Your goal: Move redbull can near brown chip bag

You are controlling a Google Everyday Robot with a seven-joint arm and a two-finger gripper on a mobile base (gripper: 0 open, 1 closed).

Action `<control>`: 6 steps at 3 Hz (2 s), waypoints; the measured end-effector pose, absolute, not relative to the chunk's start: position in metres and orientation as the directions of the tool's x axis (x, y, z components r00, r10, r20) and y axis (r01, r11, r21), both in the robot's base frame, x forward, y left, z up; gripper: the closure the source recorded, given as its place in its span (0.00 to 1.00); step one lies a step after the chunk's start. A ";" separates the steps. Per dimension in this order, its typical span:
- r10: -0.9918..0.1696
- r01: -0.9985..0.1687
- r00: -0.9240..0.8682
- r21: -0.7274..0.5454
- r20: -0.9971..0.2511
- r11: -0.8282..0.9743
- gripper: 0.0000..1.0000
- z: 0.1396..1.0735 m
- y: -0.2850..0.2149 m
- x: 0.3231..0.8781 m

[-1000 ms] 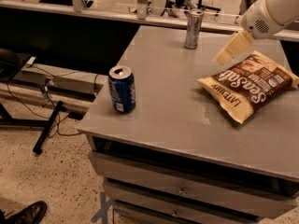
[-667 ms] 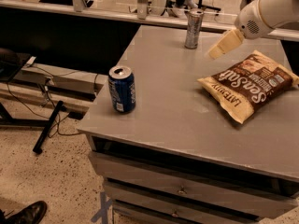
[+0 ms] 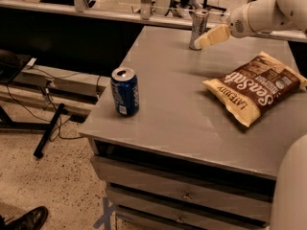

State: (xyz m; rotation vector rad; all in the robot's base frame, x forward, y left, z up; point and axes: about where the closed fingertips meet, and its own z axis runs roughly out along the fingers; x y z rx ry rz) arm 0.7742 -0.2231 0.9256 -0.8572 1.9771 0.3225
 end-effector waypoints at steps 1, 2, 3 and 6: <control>-0.364 -0.656 -0.300 -0.087 -0.882 0.750 0.00 0.925 -0.220 0.804; -0.310 -0.622 -0.250 -0.094 -0.917 0.778 0.00 0.924 -0.211 0.836; -0.291 -0.600 -0.225 -0.103 -0.930 0.793 0.00 0.922 -0.203 0.856; -0.234 -0.573 -0.198 -0.081 -0.952 0.816 0.81 0.931 -0.185 0.878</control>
Offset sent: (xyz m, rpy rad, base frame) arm 0.0784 0.0071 0.0078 0.1680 -0.1840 -0.0974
